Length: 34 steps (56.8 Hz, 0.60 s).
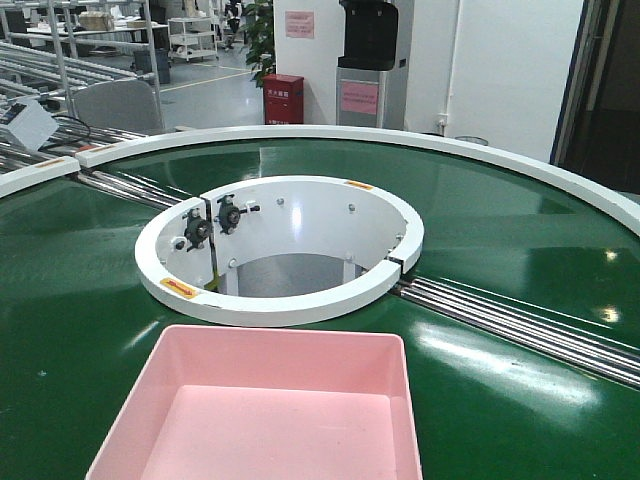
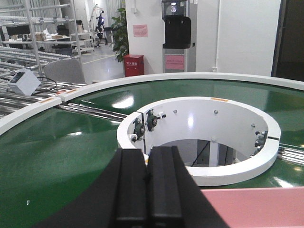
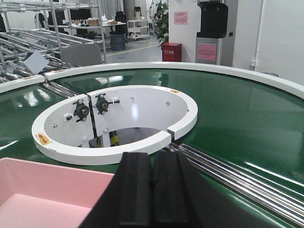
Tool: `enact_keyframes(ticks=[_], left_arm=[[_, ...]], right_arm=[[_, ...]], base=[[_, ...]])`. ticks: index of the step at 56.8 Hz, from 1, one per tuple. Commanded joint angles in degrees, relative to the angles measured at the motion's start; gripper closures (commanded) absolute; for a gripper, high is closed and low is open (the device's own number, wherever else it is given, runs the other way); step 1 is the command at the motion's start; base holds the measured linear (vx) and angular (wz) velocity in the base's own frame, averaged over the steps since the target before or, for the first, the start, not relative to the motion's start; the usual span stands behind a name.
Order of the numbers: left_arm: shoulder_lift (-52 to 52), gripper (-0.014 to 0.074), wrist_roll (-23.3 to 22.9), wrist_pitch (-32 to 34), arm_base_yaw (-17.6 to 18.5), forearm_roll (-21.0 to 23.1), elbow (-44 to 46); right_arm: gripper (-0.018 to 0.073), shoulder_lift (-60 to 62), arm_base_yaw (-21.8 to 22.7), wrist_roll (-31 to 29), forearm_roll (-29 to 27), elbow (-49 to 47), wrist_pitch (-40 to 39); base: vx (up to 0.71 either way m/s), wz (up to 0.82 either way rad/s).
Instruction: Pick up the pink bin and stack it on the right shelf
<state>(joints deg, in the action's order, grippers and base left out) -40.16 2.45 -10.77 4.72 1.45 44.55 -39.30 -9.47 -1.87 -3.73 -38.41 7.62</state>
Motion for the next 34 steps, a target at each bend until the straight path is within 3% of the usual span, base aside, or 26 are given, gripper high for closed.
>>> enact_keyframes(ticks=[1,10,18,27,34], left_arm=[[-0.49,0.0381,0.02,4.51,-0.07,0.36,2.07],[-0.49,0.017,0.02,4.51,-0.07,0.36,2.07],[-0.49,0.0071,0.08,4.78,-0.07,0.36,2.07],[-1.82,0.0066,-0.49,2.64,-0.07,0.43,2.11],[-5.95,0.0066,-1.14,-4.66,-0.02,0.38,5.31]], right_arm=[[0.0363,-0.06,0.37,-0.29,0.22,-1.92,-5.16],[0.0071,0.01,0.37,-0.4,0.29,-1.92,-5.14],[-0.0115,0.01,0.37,-0.58,0.52,-1.92,-5.21],[-0.0144,-0.23,0.37,0.3,-0.39,-2.04,-4.07],[-0.0109,-4.01,0.37,0.38,-1.03,-5.21,4.3]], base=[[0.0,0.0],[0.0,0.0],[0.0,0.0],[0.0,0.0],[0.0,0.0]])
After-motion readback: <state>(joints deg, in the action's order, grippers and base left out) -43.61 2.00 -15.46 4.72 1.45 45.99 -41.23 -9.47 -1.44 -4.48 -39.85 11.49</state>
